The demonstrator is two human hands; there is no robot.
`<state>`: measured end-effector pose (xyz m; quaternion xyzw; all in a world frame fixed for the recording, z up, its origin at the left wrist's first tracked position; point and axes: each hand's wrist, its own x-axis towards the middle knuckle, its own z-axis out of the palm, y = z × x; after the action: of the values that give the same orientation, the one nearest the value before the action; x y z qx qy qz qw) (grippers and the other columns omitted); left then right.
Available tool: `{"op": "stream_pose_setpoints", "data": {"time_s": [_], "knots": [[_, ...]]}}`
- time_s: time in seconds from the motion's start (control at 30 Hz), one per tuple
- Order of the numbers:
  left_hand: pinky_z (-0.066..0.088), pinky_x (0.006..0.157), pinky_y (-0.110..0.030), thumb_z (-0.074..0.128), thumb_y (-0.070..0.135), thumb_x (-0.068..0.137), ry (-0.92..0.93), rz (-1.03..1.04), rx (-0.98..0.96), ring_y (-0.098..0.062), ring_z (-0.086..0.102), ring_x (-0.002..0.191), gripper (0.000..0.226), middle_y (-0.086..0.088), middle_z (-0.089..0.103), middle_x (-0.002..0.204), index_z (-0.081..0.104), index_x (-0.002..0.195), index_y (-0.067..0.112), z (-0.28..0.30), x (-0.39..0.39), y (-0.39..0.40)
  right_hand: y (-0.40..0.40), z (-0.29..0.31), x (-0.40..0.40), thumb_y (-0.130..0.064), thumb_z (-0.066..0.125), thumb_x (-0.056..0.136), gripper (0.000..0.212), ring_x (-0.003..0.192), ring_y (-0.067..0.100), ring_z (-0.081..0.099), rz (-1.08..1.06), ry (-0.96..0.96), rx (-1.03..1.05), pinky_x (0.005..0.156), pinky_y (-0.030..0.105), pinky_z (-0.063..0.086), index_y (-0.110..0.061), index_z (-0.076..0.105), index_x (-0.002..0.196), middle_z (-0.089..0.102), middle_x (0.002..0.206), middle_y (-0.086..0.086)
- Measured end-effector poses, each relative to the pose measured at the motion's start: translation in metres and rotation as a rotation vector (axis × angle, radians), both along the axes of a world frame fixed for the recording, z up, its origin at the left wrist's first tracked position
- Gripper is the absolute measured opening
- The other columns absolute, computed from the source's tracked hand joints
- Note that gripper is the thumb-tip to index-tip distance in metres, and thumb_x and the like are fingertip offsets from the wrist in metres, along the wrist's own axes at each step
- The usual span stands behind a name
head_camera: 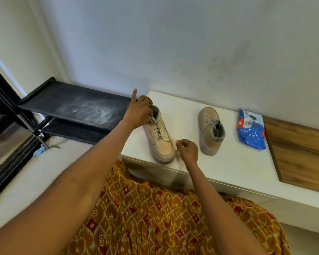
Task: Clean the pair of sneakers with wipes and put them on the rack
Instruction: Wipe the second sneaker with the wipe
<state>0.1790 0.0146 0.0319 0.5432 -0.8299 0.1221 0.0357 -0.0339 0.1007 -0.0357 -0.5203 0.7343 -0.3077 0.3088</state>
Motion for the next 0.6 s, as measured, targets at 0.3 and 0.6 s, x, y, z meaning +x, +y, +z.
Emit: {"op": "stream_pose_setpoints", "data": {"time_s": [0.3,0.6], "knots": [[-0.004,0.112,-0.061,0.058,0.061,0.076,0.088,0.247,0.072,-0.024,0.042,0.117,0.046,-0.003,0.053,0.114,0.071,0.097,0.022,-0.001,-0.017,-0.005,-0.004,0.002,-0.013,-0.029,0.057,0.089,0.018,0.094,0.024,0.060,0.000,0.221,0.029,0.065,0.026,0.040,-0.016,0.069,0.092,0.069,0.094,0.006],[-0.005,0.112,-0.060,0.061,0.050,0.080,0.144,0.245,-0.022,-0.023,0.034,0.130,0.033,-0.001,0.050,0.131,0.071,0.097,0.025,-0.011,-0.021,0.010,0.061,-0.013,0.035,-0.022,0.055,0.093,0.009,0.082,0.017,0.057,-0.241,0.135,-0.222,0.068,0.029,0.046,-0.016,0.061,0.096,0.060,0.100,0.001]]}}
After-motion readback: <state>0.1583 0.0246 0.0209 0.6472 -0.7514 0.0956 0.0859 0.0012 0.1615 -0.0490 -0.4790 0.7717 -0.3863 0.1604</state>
